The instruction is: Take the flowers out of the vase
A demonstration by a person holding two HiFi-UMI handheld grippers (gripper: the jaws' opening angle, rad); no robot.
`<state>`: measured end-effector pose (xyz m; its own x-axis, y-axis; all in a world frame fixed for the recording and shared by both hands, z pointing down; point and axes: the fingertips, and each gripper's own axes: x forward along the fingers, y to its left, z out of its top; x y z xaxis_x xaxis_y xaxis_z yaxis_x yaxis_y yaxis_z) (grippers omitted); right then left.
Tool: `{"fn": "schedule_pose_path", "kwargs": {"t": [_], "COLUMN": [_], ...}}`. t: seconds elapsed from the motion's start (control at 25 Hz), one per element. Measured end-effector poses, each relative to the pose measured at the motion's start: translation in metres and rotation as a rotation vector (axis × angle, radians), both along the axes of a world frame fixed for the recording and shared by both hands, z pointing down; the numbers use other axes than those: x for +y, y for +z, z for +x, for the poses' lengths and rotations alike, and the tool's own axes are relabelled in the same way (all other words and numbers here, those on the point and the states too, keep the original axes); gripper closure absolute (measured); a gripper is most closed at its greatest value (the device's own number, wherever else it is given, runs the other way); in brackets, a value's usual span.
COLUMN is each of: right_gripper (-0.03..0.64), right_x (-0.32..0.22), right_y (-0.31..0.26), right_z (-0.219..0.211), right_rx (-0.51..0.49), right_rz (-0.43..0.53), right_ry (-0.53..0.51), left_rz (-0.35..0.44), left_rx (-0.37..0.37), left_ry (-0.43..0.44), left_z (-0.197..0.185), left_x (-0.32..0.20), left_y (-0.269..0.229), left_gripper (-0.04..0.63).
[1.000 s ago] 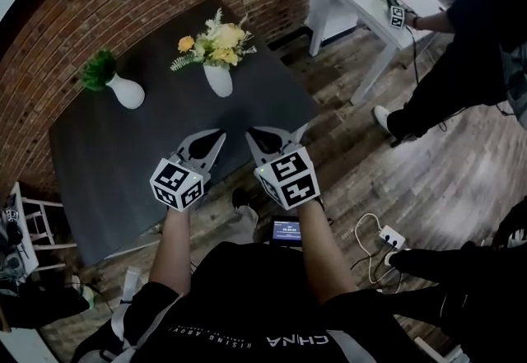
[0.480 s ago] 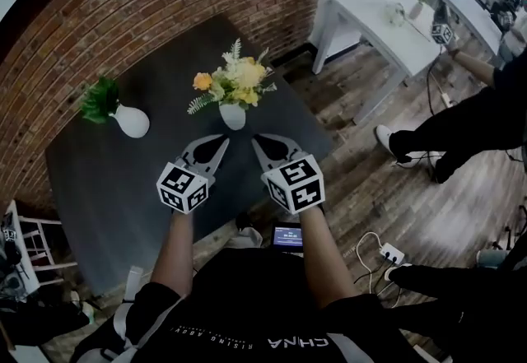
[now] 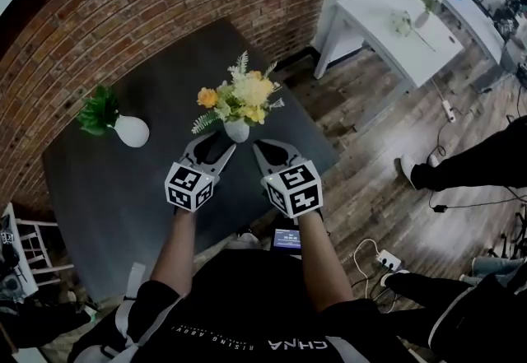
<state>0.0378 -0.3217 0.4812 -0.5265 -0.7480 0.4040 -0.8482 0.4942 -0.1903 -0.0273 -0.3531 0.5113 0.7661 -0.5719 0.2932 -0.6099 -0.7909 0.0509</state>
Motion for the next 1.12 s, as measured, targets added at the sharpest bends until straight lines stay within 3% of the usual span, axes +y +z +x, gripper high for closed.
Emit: {"fn": "schedule_pose_path", "kwargs": {"t": [0.2, 0.32, 0.36, 0.64, 0.8, 1.12], "right_gripper": [0.609, 0.594, 0.532, 0.329, 0.327, 0.327], "right_x": [-0.010, -0.019, -0.021, -0.041, -0.057, -0.088], "right_y": [0.008, 0.013, 0.015, 0.031, 0.037, 0.037], "right_z": [0.006, 0.012, 0.012, 0.007, 0.002, -0.014], "right_rx": [-0.012, -0.038, -0.051, -0.106, -0.120, -0.140], "right_rz": [-0.033, -0.050, -0.061, -0.113, -0.117, -0.080], "right_ry": [-0.050, -0.056, -0.066, -0.114, -0.116, -0.097], "left_rz": [0.034, 0.059, 0.060, 0.044, 0.051, 0.050], "left_rx": [-0.012, -0.008, -0.010, -0.028, -0.036, -0.021], "left_ry": [-0.078, -0.082, -0.071, -0.050, -0.009, -0.042], "left_z": [0.003, 0.006, 0.009, 0.023, 0.034, 0.031], "left_x": [-0.025, -0.039, -0.042, -0.062, -0.068, -0.071], "left_y": [0.005, 0.009, 0.012, 0.034, 0.039, 0.043], "left_gripper": [0.305, 0.304, 0.304, 0.259, 0.261, 0.296]}}
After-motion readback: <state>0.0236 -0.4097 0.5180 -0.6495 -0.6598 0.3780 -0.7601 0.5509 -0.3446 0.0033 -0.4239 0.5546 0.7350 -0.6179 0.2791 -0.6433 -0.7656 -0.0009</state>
